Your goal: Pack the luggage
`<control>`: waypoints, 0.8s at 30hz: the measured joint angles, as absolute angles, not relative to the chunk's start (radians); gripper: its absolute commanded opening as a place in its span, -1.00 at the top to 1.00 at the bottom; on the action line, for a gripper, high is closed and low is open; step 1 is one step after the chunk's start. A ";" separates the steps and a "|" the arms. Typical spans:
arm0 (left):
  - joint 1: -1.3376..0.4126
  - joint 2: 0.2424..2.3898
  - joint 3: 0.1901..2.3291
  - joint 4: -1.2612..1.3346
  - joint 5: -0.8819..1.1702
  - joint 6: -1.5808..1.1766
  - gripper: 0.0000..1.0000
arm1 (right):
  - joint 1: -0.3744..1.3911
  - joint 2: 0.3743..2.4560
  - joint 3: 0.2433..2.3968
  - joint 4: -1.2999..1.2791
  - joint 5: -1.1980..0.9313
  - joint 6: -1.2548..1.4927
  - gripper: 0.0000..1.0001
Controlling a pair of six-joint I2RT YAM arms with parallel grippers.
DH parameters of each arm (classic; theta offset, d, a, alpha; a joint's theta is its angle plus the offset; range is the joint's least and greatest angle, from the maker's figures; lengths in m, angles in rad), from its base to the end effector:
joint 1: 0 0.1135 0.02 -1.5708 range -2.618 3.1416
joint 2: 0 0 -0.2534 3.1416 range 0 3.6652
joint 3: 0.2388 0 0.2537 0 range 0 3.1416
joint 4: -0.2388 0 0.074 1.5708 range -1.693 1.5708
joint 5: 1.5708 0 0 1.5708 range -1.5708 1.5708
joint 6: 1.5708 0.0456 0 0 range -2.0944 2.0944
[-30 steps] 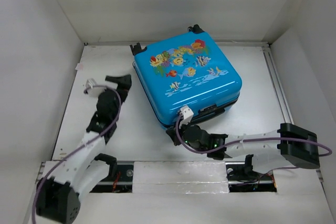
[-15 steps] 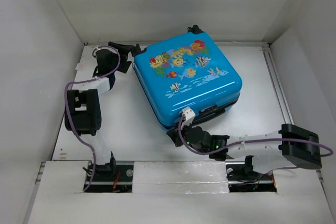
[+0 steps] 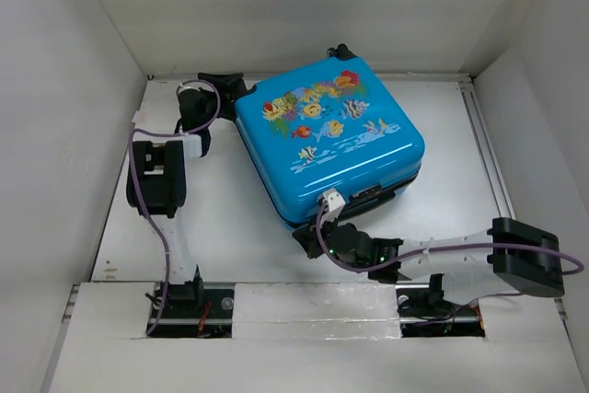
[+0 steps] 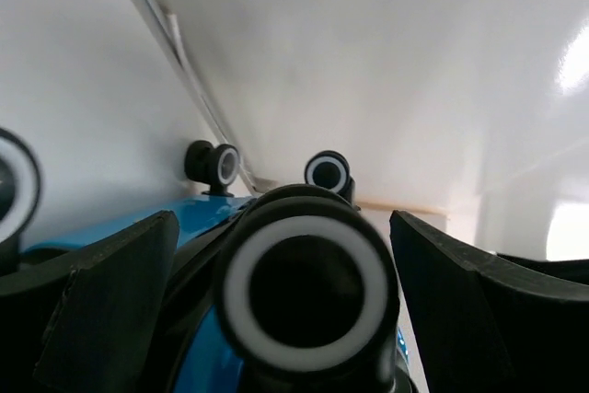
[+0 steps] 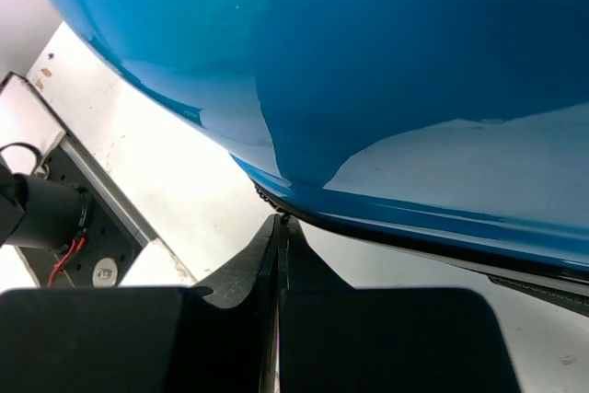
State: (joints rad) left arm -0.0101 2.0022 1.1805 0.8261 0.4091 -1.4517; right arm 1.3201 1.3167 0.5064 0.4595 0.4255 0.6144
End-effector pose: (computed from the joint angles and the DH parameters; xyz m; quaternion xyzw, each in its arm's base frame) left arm 0.4534 -0.0227 0.2045 -0.3478 0.6140 -0.5699 0.4210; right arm 0.0872 0.2648 0.1818 -0.1633 0.7936 0.3628 0.4603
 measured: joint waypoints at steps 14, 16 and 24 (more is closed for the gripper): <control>-0.017 2.065 1.161 1.068 0.402 -1.587 1.00 | 1.325 1.245 0.468 0.425 0.406 0.657 1.00; -0.010 2.045 1.100 1.128 0.390 -1.591 1.00 | 1.313 1.225 0.468 0.398 0.377 0.645 1.00; 0.081 1.700 0.610 1.245 0.182 -1.554 1.00 | 1.149 1.034 0.440 0.184 0.127 0.516 1.00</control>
